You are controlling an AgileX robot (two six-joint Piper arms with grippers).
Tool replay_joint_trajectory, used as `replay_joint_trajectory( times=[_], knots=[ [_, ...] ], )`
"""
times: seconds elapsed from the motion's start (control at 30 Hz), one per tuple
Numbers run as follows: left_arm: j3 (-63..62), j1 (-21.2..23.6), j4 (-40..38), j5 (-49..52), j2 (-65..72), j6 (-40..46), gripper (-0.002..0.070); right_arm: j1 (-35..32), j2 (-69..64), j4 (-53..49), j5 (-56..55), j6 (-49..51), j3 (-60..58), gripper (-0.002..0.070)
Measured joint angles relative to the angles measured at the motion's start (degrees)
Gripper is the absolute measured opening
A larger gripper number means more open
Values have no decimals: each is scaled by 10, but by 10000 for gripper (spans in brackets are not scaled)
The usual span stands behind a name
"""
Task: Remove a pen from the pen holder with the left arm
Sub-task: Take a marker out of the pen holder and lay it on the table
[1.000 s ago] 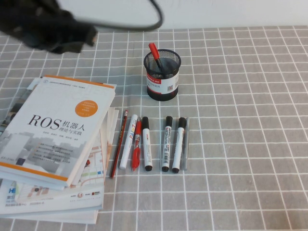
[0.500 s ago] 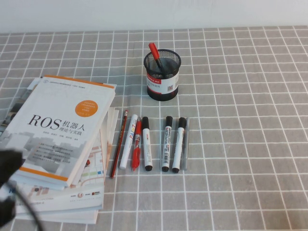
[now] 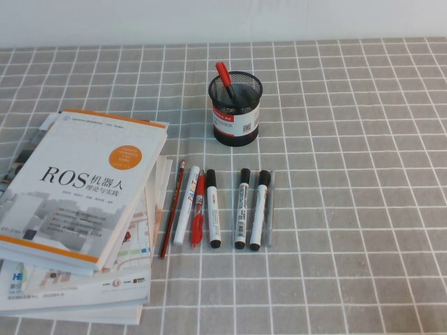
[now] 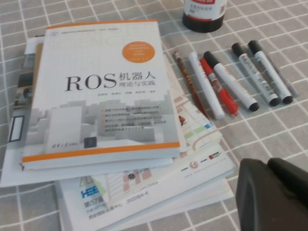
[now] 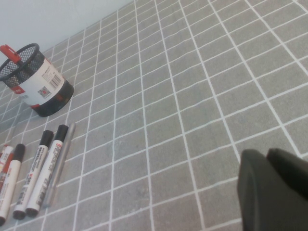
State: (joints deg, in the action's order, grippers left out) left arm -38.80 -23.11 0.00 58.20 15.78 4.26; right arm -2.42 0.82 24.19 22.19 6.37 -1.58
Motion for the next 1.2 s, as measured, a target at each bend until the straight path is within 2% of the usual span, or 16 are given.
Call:
replay_joint_trajectory(
  times=[0.23, 0.6, 0.93, 1.2],
  knots=[
    [37, 4, 16, -14, -3, -2, -1, 0, 0, 0, 0, 0, 0, -13],
    [290, 114, -34, -294, -124, -2, -1, 0, 0, 0, 0, 0, 0, -13],
    [401, 168, -35, -344, -163, 2, -1, 0, 0, 0, 0, 0, 0, -13],
    [402, 171, -33, -358, -164, 51, -1, 0, 0, 0, 0, 0, 0, -13]
  ],
)
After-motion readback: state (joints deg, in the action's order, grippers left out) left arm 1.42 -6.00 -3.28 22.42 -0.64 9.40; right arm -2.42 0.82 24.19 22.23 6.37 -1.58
